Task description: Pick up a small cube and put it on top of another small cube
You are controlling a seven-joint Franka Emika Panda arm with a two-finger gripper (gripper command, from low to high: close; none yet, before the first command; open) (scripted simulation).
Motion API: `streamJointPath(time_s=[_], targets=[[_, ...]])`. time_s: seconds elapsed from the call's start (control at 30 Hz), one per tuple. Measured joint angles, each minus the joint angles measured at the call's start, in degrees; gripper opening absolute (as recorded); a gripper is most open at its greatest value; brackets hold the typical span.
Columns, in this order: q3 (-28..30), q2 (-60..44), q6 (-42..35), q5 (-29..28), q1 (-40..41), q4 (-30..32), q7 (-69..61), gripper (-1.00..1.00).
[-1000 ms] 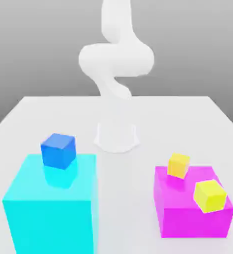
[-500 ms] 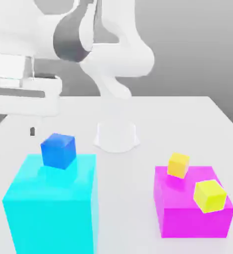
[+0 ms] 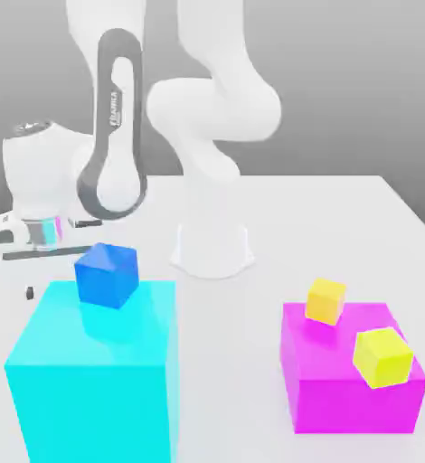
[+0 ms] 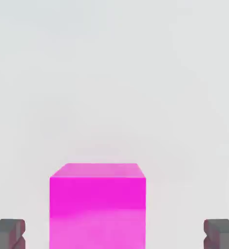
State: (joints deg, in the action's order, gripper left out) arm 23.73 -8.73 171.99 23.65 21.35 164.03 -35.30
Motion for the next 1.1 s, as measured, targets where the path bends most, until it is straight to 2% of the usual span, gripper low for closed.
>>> streamJointPath(time_s=[0.17, 0.2, 0.43, 0.6, 0.77, 0.87, 0.93, 1.1], targets=[[-14.32, -5.85, 4.22, 11.61, 11.48, -1.75, -8.72, 0.0], [-16.52, -6.75, 4.96, 12.88, 13.36, -1.95, -9.67, -1.0], [-16.86, -6.84, 4.92, 13.02, 13.68, -1.98, -9.78, -1.0], [-5.46, -1.76, 1.24, 3.09, 4.71, -0.5, -2.33, -1.0], [4.55, 4.61, -2.58, -13.8, -0.99, 1.47, 10.09, -1.0], [5.95, 8.45, -5.08, -23.14, 0.47, 2.48, 16.91, -1.0], [5.32, 10.2, -6.53, -27.14, 1.43, 2.62, 19.25, -1.0], [4.49, 6.89, -9.9, -36.16, -3.49, -2.95, 14.97, -1.0]])
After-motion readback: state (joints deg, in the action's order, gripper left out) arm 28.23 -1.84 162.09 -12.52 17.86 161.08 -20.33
